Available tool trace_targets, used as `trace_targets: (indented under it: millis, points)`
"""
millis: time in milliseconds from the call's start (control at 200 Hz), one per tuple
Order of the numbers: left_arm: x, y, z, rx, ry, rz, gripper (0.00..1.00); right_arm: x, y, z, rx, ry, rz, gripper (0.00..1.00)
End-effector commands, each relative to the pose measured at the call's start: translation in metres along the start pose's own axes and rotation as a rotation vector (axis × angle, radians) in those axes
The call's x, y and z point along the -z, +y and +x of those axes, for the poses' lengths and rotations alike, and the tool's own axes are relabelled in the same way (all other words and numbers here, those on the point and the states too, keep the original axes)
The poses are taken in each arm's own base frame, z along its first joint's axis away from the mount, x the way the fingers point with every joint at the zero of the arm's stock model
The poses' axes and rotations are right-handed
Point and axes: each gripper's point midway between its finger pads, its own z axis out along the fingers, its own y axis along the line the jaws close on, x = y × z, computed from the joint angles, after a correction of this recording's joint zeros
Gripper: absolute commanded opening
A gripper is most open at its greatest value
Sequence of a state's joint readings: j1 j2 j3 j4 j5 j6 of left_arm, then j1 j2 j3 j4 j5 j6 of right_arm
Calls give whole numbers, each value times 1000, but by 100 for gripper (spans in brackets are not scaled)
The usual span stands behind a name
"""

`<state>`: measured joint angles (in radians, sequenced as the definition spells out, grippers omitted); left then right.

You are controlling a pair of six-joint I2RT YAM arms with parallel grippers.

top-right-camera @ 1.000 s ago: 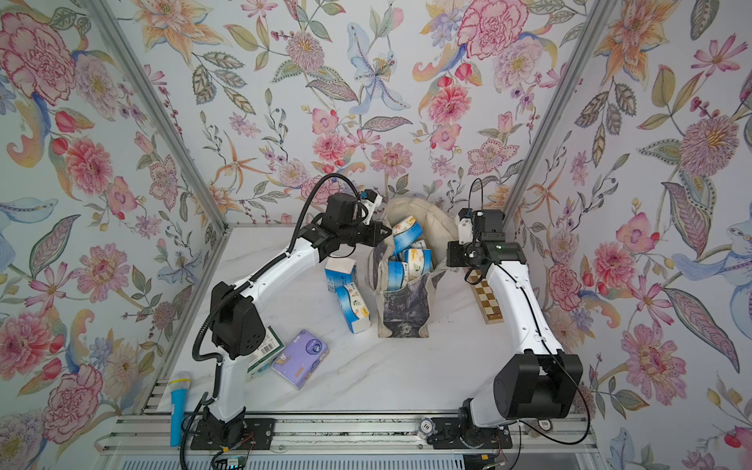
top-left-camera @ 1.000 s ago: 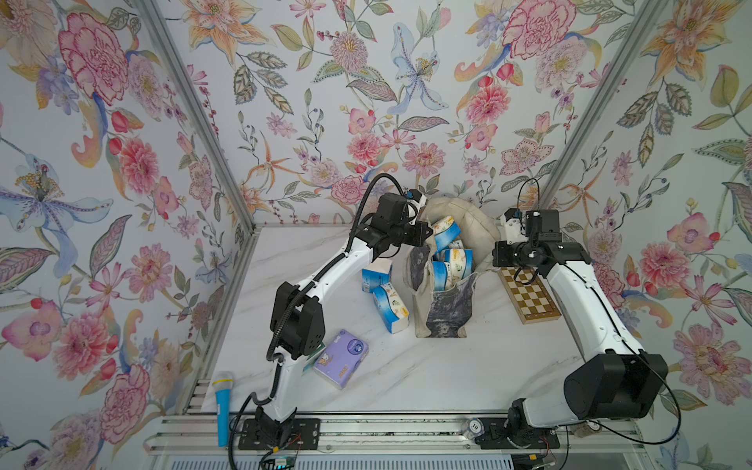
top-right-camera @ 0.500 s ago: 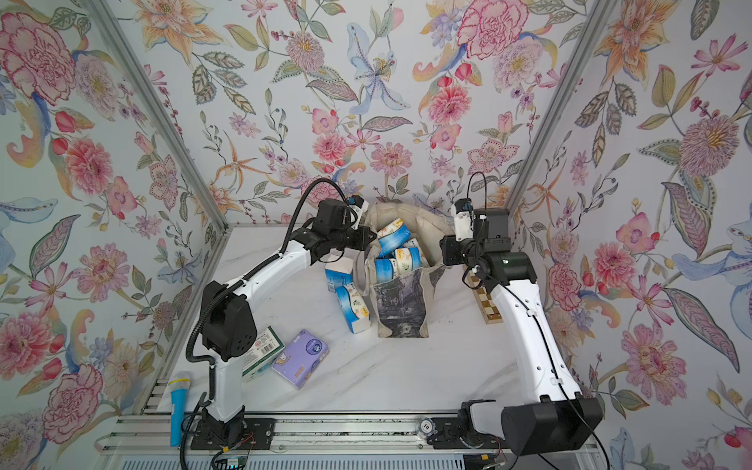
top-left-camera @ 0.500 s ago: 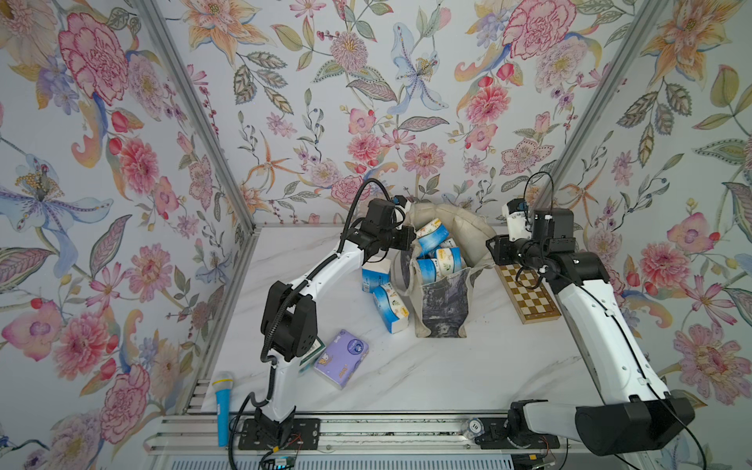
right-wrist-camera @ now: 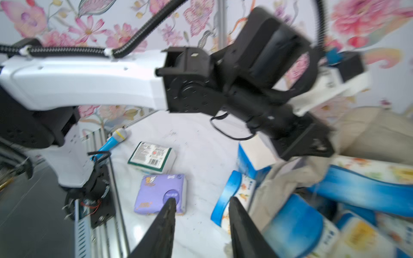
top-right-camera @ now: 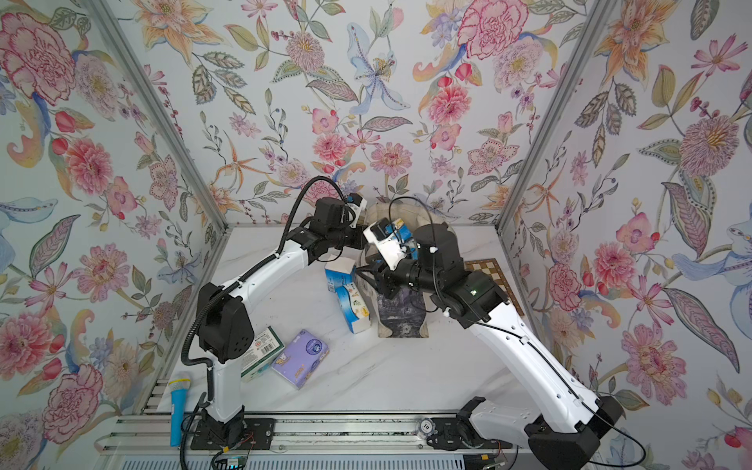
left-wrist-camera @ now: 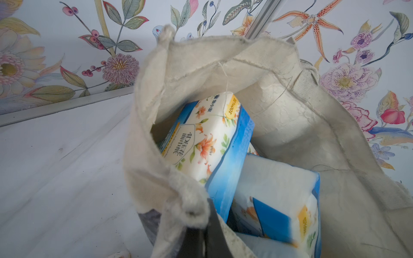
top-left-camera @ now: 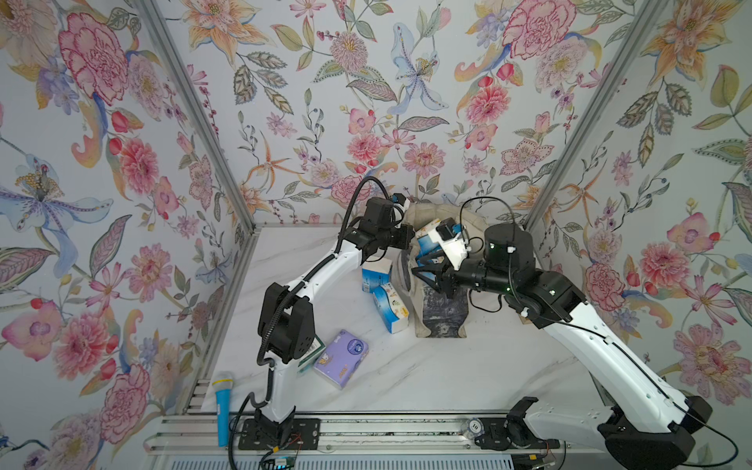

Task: Put tissues into the canvas bag
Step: Adjust the canvas bag at the center of the board, then pick up the pack of facial tissues from the center of the board.

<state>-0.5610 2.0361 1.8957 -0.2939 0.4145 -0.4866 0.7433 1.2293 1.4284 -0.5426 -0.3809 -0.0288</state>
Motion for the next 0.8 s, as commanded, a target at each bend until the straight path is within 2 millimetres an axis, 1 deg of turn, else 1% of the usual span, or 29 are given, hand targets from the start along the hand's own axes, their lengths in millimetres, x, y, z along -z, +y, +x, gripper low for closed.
trace_targets:
  millis: [0, 55, 180, 235, 320, 445, 480, 581, 631, 711, 796]
  points:
    - [14, -2, -15, -13, -47, 1, 0, -37, 29, 44, -35, 132, -120, 41]
    - [12, -1, -14, -7, -47, 3, 0, -53, 40, 66, -50, 192, -156, 41]
    - [11, 0, -12, -5, -42, -6, 0, -82, 52, 113, -86, 311, -178, 41]
    - [12, 2, -11, -6, -41, -14, 0, -94, 49, 131, -106, 348, -154, 40]
    - [12, 2, -10, -6, -38, -13, 0, -110, 37, 149, -126, 360, -95, 41]
    - [11, 2, -7, -2, -30, -11, 0, -129, 23, 160, -140, 358, -37, 45]
    - [11, 3, -6, -4, -26, -12, 0, -134, 19, 162, -141, 362, -17, 48]
    - [12, 3, -5, -4, -25, -17, 0, -146, 3, 172, -144, 384, 61, 51]
    - [13, 4, -5, -6, -25, -19, 0, -151, -8, 176, -151, 396, 112, 55]
    - [13, 3, -6, -9, -23, -20, 0, -156, -23, 184, -172, 414, 171, 56]
    - [14, 4, -5, -14, -18, -24, 0, -157, -38, 189, -194, 420, 232, 60]
